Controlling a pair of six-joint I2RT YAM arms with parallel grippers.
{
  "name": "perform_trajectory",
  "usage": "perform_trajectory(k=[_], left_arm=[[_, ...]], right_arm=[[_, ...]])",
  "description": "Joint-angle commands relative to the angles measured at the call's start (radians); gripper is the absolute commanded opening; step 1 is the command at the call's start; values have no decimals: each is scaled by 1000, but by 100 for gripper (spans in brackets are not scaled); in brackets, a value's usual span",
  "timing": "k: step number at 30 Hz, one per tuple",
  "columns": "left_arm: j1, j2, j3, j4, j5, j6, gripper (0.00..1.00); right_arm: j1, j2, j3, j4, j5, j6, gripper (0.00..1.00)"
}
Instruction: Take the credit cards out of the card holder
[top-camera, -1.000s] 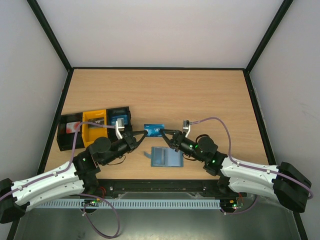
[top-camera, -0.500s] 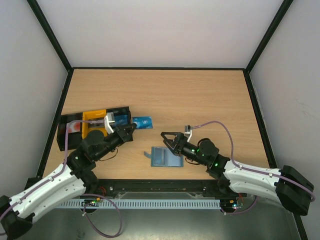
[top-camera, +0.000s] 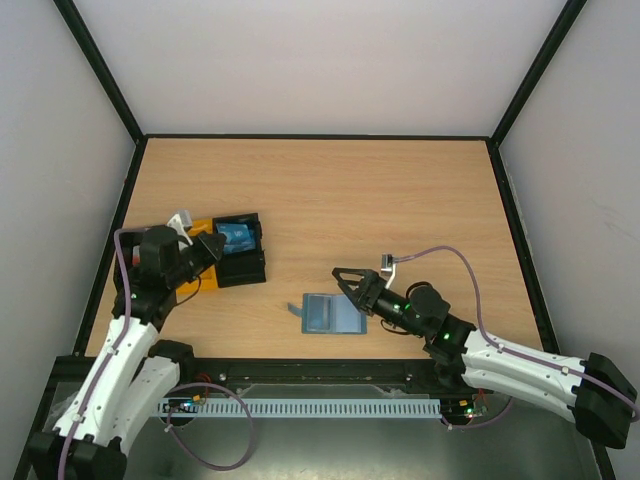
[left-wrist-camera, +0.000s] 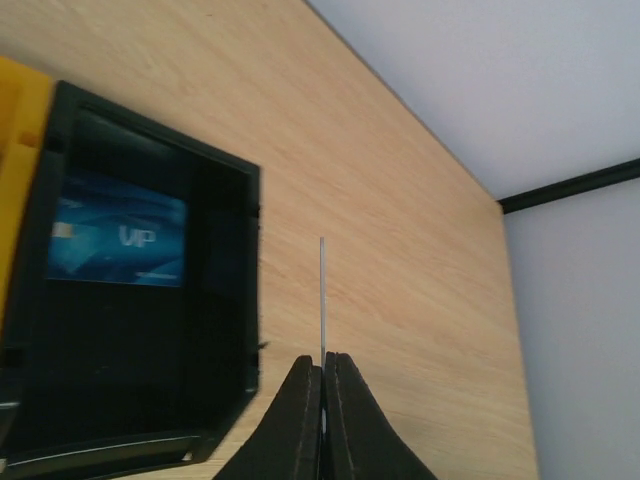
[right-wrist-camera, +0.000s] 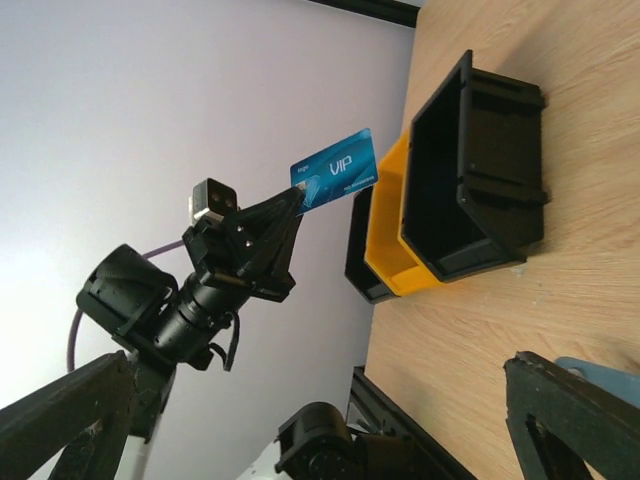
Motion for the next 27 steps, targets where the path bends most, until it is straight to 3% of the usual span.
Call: perform_trajectory(k=[1,27], left_arm=[[60,64,20,-58,29,109,3],[79,531,21,268,-66,164,3]], right_arm=[[4,-6,-10,-29,13,-24,98],[4,45,0,-19,10,-31,98]])
